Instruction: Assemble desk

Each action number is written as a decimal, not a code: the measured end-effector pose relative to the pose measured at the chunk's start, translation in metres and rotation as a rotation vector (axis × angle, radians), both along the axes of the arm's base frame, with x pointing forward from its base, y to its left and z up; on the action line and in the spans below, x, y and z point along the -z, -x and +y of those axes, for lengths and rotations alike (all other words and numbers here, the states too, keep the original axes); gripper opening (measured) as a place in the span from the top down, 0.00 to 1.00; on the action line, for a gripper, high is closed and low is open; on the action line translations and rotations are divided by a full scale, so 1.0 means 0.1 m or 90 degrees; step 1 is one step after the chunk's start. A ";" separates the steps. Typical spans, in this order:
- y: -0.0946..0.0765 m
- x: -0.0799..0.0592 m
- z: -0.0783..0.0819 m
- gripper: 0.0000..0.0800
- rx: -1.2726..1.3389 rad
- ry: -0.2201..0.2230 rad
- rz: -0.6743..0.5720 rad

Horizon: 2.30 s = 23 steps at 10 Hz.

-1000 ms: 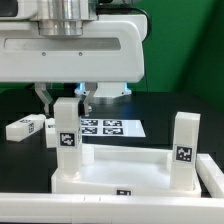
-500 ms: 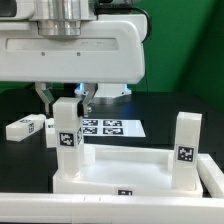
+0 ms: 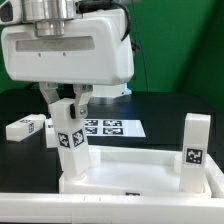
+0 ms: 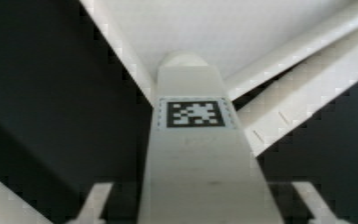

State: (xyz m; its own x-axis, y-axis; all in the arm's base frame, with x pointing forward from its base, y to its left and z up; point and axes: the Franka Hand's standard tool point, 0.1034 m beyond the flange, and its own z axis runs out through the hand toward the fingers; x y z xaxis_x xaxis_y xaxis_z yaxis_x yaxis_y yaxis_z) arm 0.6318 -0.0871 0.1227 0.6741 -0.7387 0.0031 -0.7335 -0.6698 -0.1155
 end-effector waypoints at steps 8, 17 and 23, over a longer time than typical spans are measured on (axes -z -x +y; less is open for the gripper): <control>-0.03 0.06 0.28 0.64 0.440 -0.059 0.040; -0.03 0.04 0.28 0.20 0.229 -0.046 0.026; -0.02 0.05 0.26 0.19 -0.077 0.000 0.007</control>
Offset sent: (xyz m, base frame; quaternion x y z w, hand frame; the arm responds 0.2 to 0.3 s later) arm -0.0043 0.0160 -0.0063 -0.0066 -0.0214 0.2725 0.9619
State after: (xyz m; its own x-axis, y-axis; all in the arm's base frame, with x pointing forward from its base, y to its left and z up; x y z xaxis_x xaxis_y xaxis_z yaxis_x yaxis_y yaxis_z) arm 0.6335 -0.0614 0.1174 0.7583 -0.6519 -0.0047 -0.6484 -0.7535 -0.1087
